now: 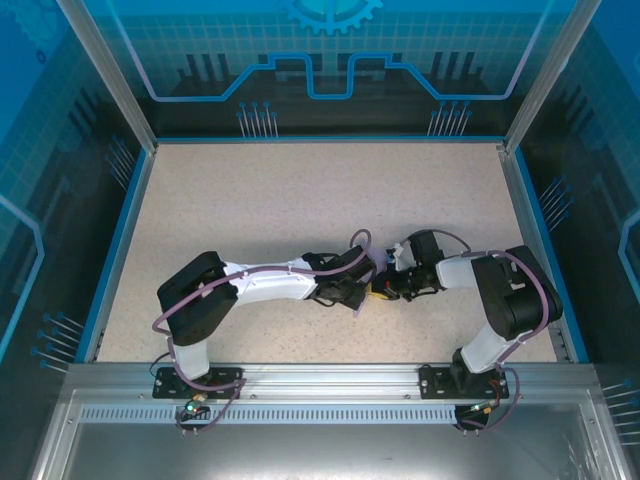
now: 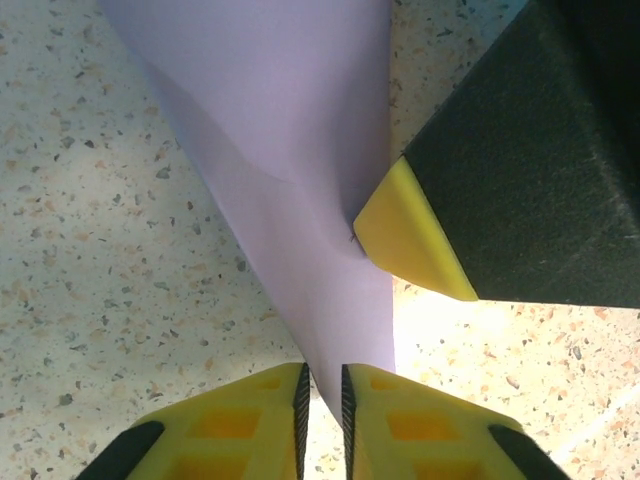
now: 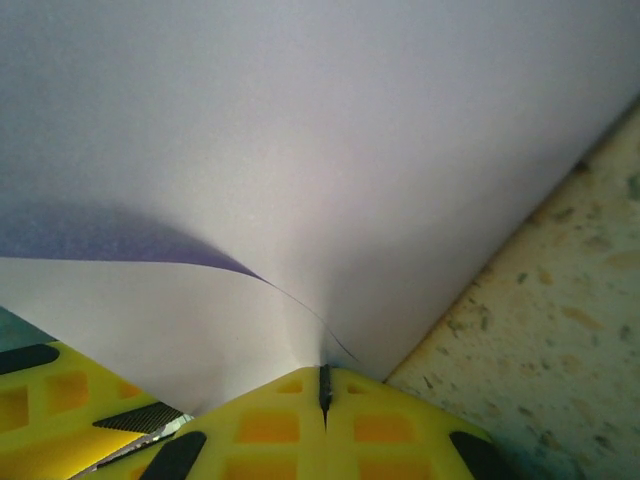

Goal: Fold a paper plane with a square sheet of paper (pick it up from the middle)
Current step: Fold the wing for the fifth time at the center of the table.

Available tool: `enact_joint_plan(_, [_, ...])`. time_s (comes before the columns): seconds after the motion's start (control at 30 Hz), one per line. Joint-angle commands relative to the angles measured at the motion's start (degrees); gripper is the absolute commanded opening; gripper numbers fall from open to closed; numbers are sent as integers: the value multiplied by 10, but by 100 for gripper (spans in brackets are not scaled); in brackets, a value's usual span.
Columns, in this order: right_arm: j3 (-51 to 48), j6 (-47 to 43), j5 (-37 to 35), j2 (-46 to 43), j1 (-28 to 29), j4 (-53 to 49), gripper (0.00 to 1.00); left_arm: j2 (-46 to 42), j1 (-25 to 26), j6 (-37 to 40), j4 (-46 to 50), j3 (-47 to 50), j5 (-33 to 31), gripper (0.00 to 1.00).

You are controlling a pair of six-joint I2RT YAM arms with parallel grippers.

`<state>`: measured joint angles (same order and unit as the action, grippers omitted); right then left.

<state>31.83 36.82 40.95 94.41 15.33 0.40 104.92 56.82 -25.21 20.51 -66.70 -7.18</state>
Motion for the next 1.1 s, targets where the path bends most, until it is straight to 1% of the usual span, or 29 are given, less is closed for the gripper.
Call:
enact_joint_plan(0.0, [-4, -8, -41, 24, 12, -27, 0, -13, -4, -7, -6, 2, 15, 11])
enact_joint_plan(0.1, [-5, -7, -40, 20, 12, -27, 0, -5, -5, -4, 9, -11, 12, 4])
enact_joint_plan(0.23, [-6, -5, -38, 23, 12, -23, 0, 6, -4, -2, 15, -21, 14, 1])
enact_joint_plan(0.73, [-18, 2, -26, 22, 10, 1, 0, 39, -3, 3, 22, -43, 29, 0])
enact_joint_plan(1.07, [-21, 3, -18, 22, 8, 11, 0, 48, -3, -6, -7, -40, 48, 1])
